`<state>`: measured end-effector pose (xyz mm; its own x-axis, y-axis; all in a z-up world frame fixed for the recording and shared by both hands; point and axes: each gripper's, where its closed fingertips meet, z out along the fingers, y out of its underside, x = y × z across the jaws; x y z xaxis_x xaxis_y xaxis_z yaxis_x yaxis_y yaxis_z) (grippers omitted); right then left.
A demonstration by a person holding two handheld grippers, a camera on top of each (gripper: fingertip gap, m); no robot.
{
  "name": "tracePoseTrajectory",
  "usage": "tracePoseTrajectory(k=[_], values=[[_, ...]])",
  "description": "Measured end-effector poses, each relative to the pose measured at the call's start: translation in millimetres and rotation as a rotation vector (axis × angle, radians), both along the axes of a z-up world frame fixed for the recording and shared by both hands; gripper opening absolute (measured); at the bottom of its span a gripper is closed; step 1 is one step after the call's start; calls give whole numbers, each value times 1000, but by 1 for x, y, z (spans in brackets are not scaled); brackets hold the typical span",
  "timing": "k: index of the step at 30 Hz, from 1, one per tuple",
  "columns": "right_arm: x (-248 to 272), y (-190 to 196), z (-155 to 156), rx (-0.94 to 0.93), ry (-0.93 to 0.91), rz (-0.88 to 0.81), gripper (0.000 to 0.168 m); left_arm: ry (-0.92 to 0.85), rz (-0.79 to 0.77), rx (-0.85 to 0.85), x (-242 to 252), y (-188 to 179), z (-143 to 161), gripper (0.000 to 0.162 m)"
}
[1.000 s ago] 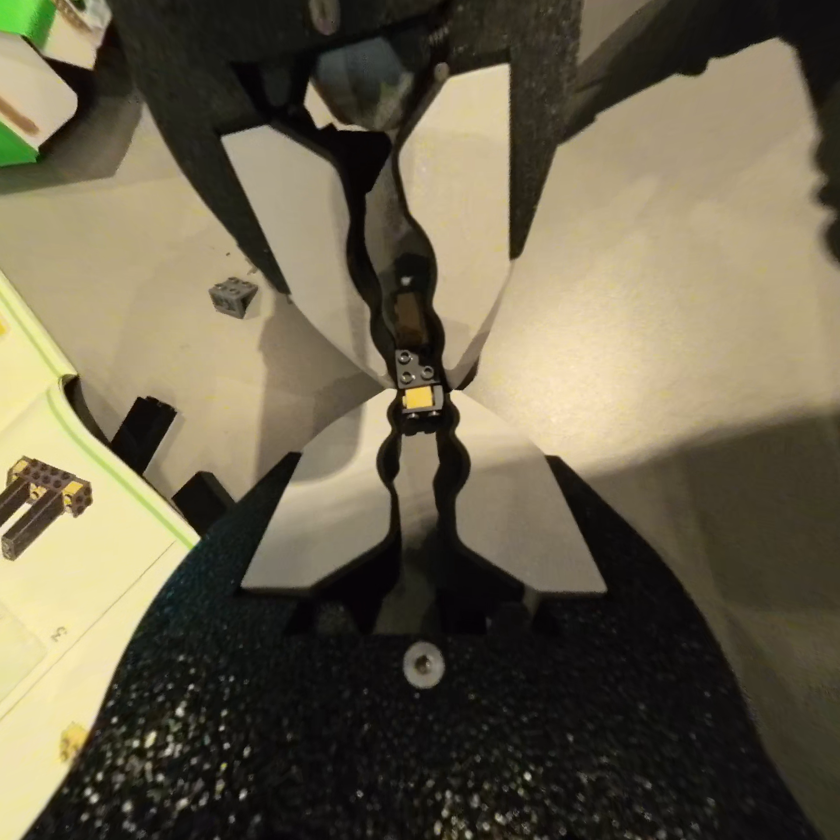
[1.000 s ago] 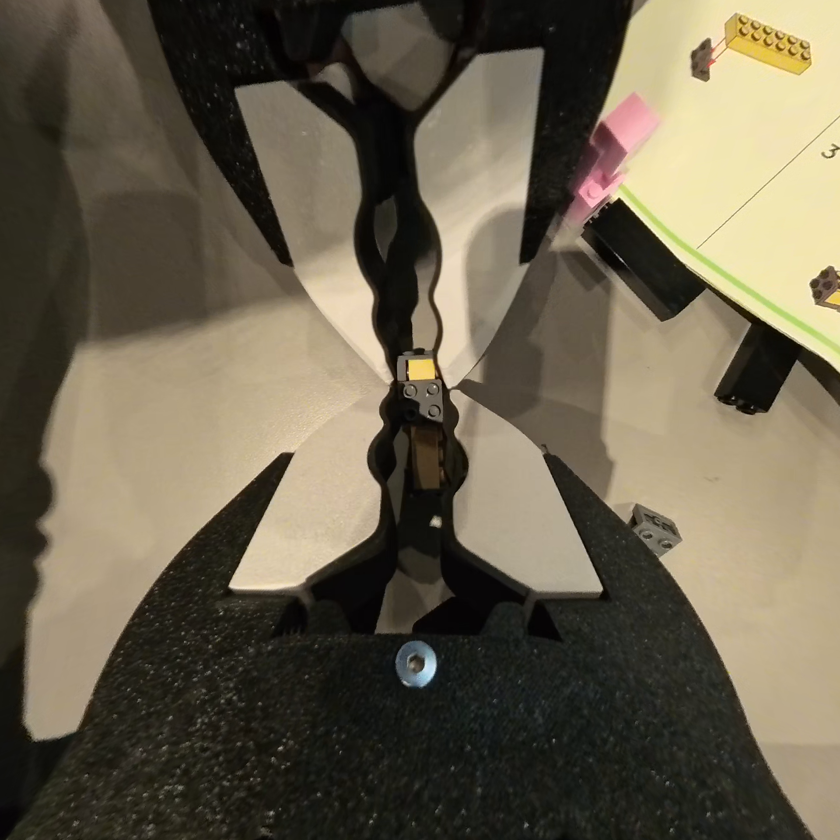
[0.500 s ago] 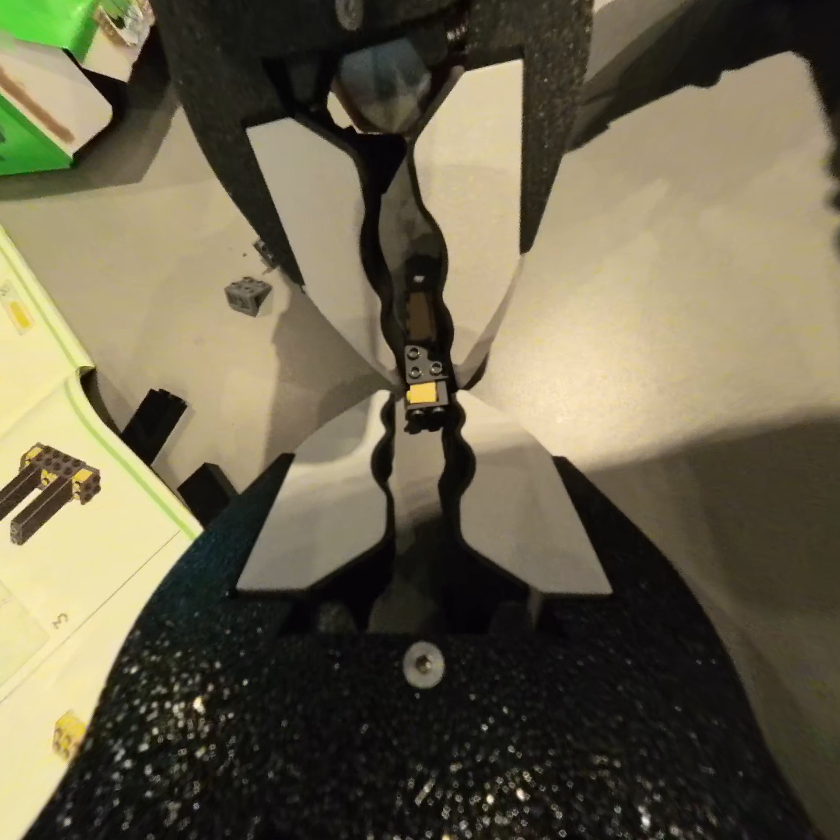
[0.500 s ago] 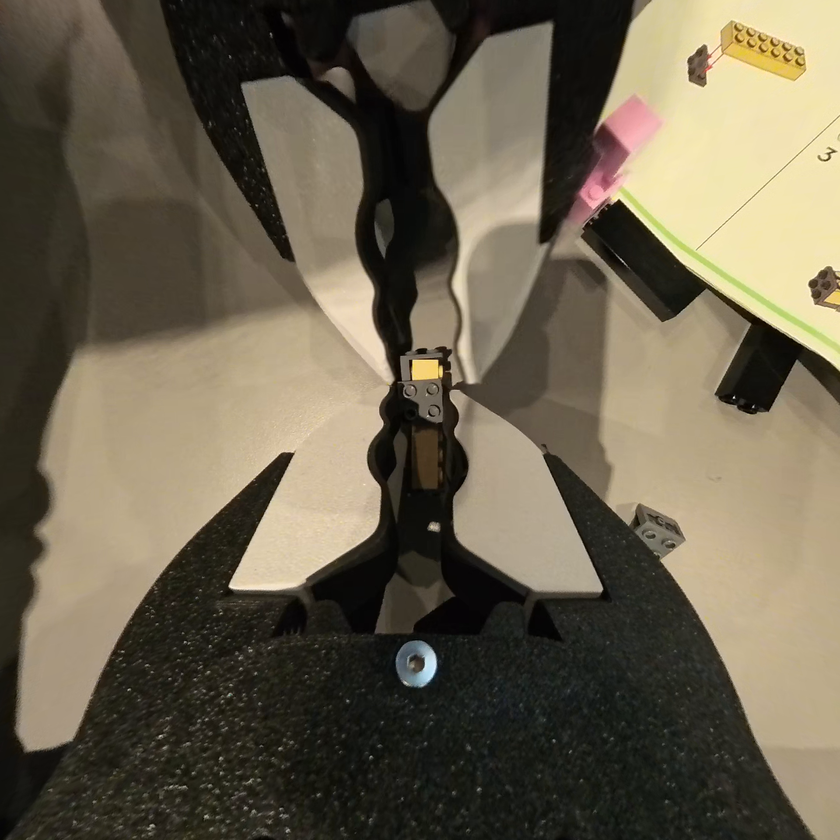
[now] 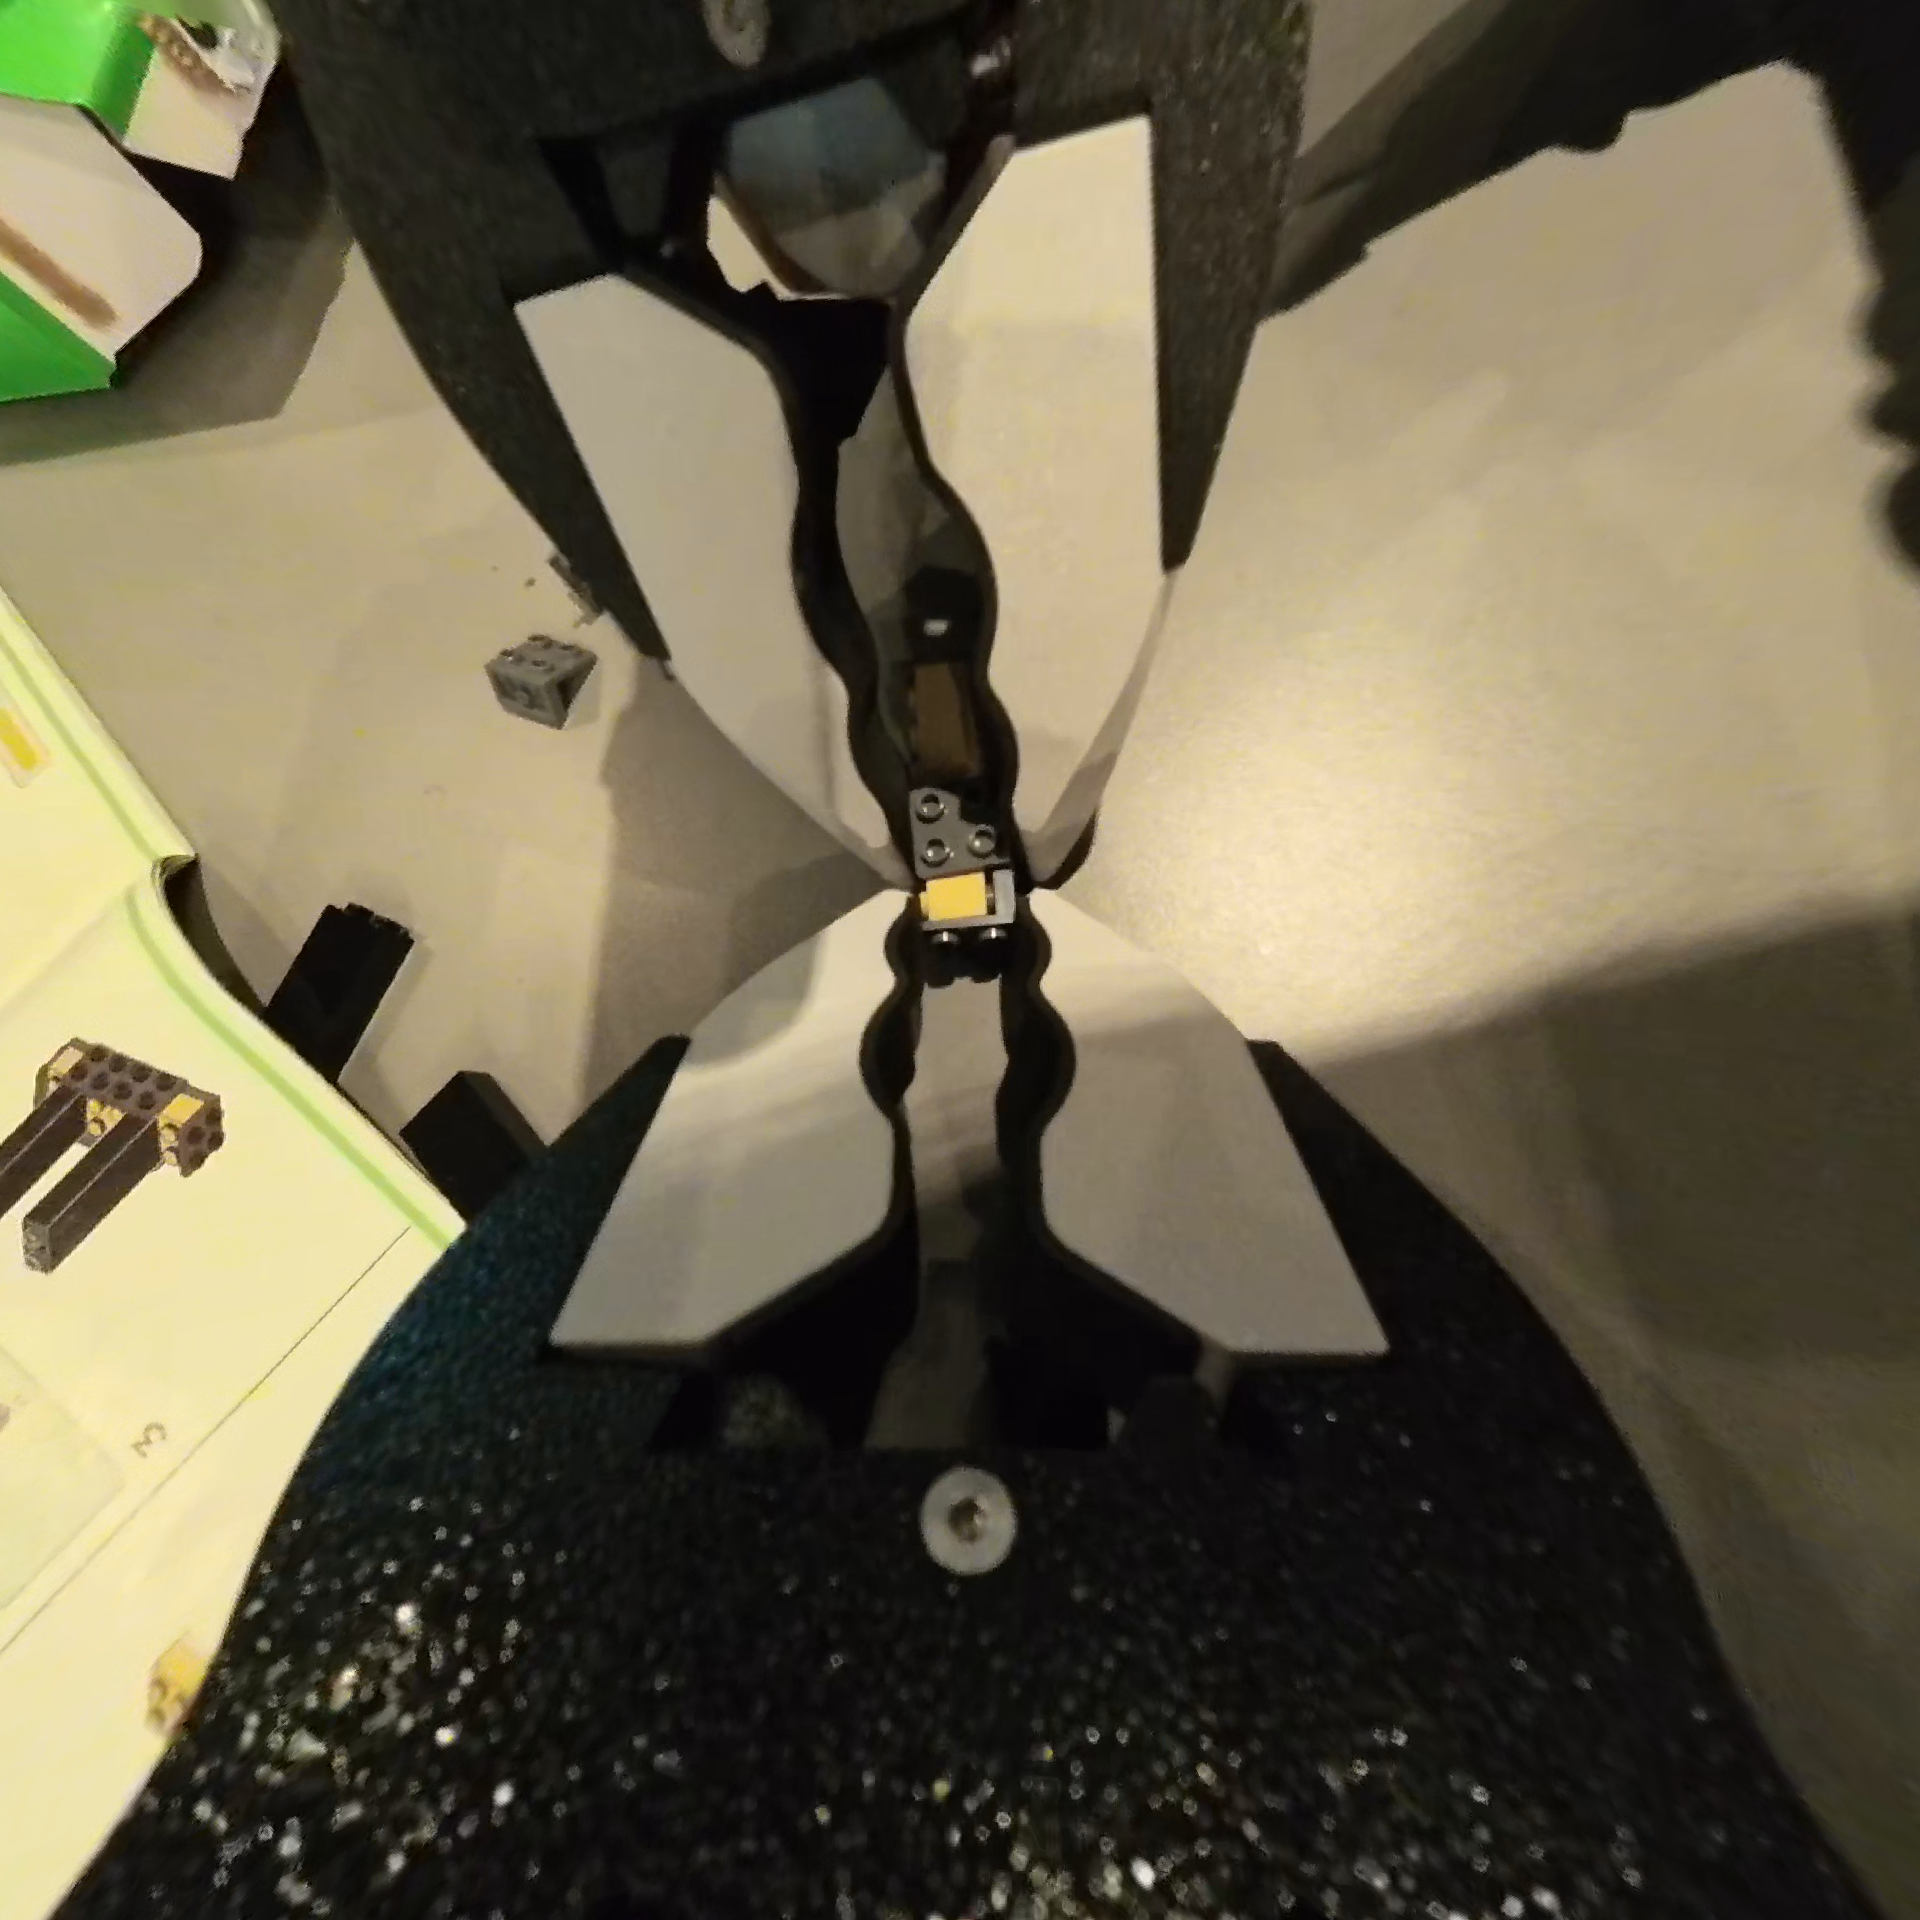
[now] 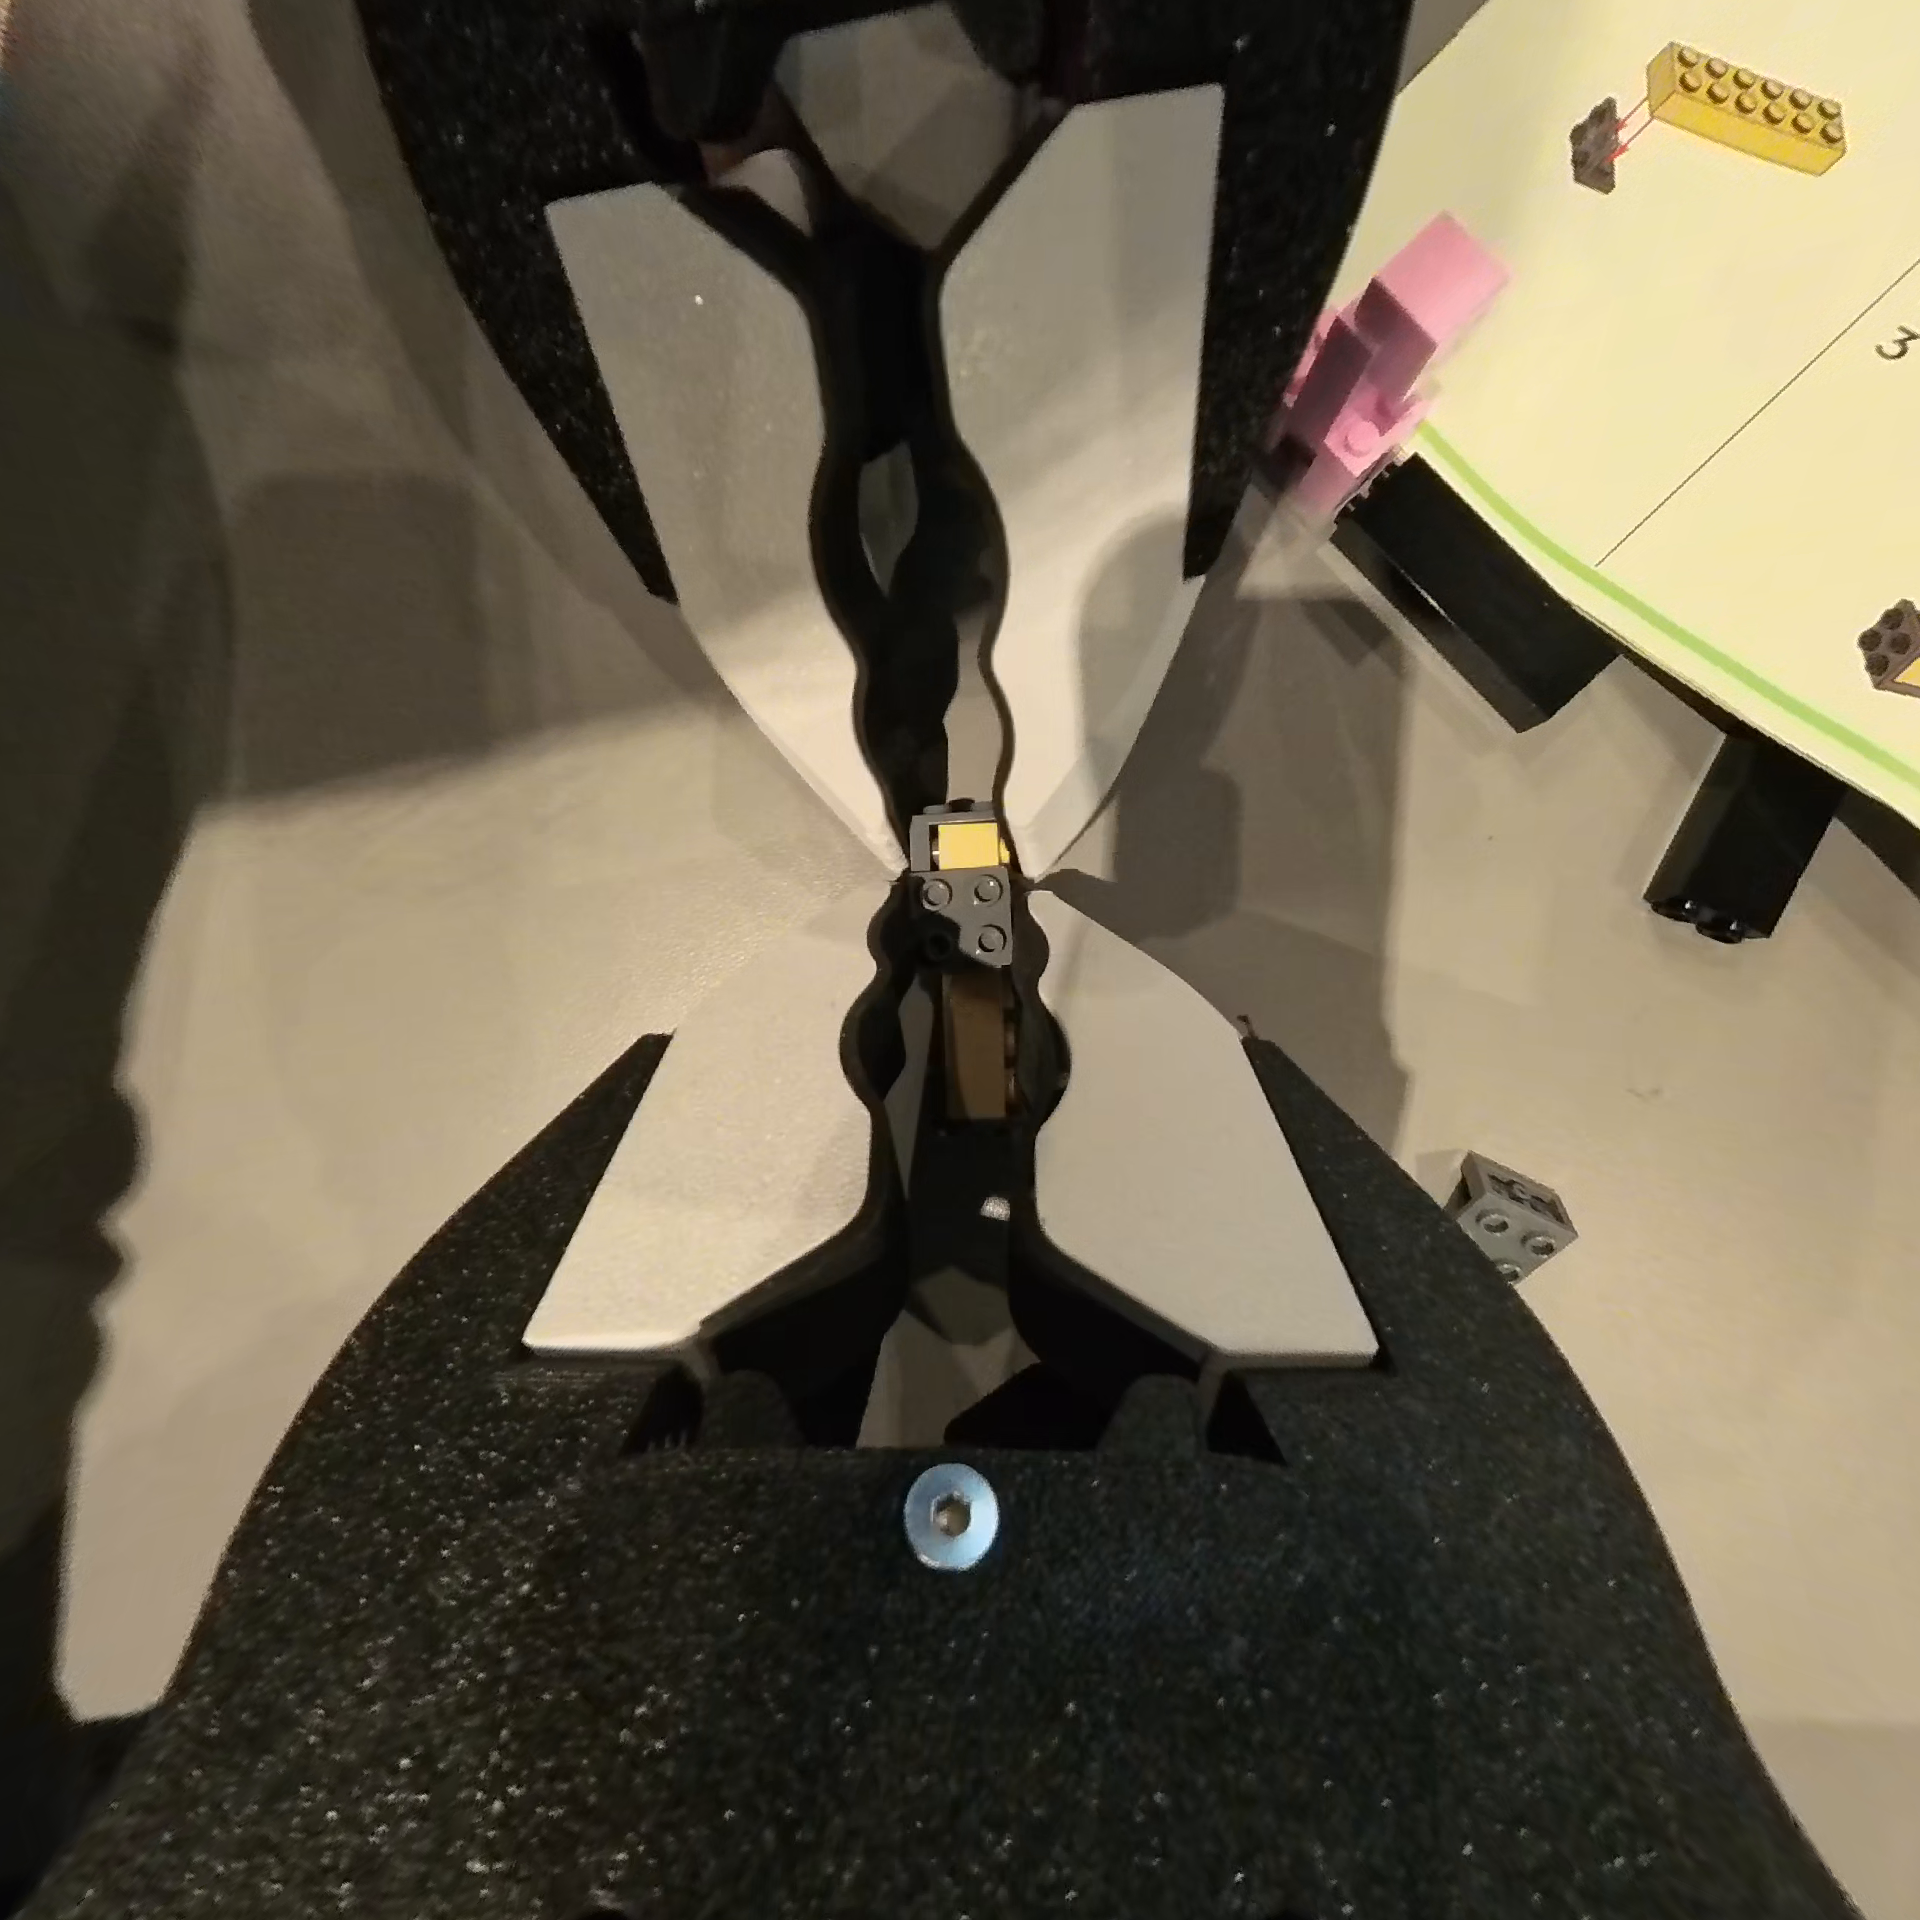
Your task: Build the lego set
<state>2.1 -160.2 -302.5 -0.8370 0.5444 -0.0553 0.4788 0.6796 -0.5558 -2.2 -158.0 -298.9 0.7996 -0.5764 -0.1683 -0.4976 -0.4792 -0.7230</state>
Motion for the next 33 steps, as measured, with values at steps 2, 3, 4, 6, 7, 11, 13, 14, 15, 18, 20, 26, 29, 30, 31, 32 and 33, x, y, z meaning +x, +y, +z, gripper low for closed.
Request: tracePoseTrajectory(k=[2,3,4,6,7,11,13,14,15,18,20,26,29,30,31,32,33], values=[[0,0,0,-6,-2,-1,17,-21,-1,21,1,1,0,16],[0,0,0,-11,-3,-2,17,-25,3,29,1,1,0,16],[0,0,0,-17,-3,-2,17,-16,10,36,0,1,1,22],[0,0,0,-23,-2,-1,17,32,28,57,-5,3,3,33],[0,0,0,-21,2,3,17,47,26,62,-6,2,3,34],[0,0,0,-11,19,14,17,60,36,66,-9,-2,3,35],[1,-1,0,-17,19,16,17,52,39,64,-10,-4,3,34],[1,-1,0,-19,19,18,17,47,39,63,-10,-5,3,33],[1,-1,0,-18,19,19,17,46,38,63,-10,-5,3,32],[2,-2,0,-11,19,24,17,51,14,62,-6,-4,2,21],[2,-1,0,-12,16,24,17,42,-4,52,-2,-6,1,15],[3,-1,0,-29,17,26,17,5,11,57,-3,-3,1,20],[3,-1,0,-46,19,29,17,-10,19,58,-4,-2,1,23],[3,-1,0,-52,20,30,17,-11,20,58,-4,-2,1,22],[3,-1,0,-59,21,31,17,-13,21,57,-4,-2,1,21],[3,-1,0,-66,22,33,17,-16,25,56,-4,-2,1,21],[3,-1,1,-72,22,32,17,-17,28,55,-4,-2,1,20]])
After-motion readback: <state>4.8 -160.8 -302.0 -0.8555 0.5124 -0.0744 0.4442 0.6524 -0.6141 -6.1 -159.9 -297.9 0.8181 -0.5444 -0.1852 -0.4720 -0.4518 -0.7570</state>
